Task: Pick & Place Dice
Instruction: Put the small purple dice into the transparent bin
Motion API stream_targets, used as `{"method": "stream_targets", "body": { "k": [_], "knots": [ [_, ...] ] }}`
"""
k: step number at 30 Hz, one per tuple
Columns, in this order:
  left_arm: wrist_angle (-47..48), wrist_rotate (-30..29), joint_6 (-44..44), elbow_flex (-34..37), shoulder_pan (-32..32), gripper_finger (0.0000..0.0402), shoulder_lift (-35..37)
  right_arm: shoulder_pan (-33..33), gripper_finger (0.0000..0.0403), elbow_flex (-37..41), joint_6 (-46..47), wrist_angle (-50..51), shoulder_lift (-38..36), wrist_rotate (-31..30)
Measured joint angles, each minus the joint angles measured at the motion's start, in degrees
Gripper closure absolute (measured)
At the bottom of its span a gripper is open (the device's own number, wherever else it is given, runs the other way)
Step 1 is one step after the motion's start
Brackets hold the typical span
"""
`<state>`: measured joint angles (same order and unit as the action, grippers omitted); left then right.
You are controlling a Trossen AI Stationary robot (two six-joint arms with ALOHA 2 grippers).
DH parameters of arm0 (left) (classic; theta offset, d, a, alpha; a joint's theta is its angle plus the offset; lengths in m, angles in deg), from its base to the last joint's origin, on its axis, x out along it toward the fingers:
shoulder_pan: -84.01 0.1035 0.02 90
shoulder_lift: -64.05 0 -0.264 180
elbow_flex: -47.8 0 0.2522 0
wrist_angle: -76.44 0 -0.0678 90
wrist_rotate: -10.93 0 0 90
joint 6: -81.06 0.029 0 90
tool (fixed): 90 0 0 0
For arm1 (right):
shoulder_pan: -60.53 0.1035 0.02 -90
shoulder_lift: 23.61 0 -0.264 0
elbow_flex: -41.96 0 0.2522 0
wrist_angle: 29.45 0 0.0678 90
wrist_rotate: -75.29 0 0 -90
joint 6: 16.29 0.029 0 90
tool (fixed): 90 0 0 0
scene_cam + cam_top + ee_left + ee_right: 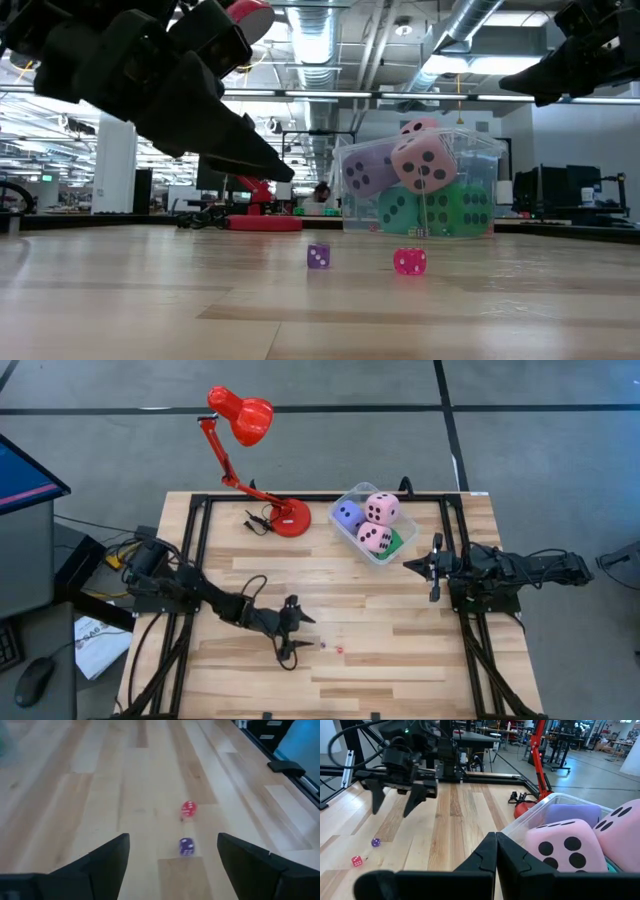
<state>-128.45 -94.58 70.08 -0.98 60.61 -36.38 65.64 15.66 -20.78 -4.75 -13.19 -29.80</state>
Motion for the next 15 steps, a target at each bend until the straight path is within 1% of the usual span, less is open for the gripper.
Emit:
{"method": "stream_targets", "body": {
  "k": [4, 9, 15],
  "knots": [
    [-0.88, -0.13, -0.01, -3.01, -1.25, 0.0111, -4.37, 0.0, 0.0403, 0.0, 0.0, 0.3, 0.02, 0.0],
    [-0.86, -0.12, -0.17, -6.02, -1.27, 0.0112, -9.2, -0.01, 0.0403, 0.0, 0.0, 0.42, 0.0, 0.0],
    [-0.97, -0.11, -4.53, -7.08, -0.92, 0.0112, -12.23, 0.0, 0.0403, 0.0, 0.0, 0.6, 0.02, 0.0]
  ]
}}
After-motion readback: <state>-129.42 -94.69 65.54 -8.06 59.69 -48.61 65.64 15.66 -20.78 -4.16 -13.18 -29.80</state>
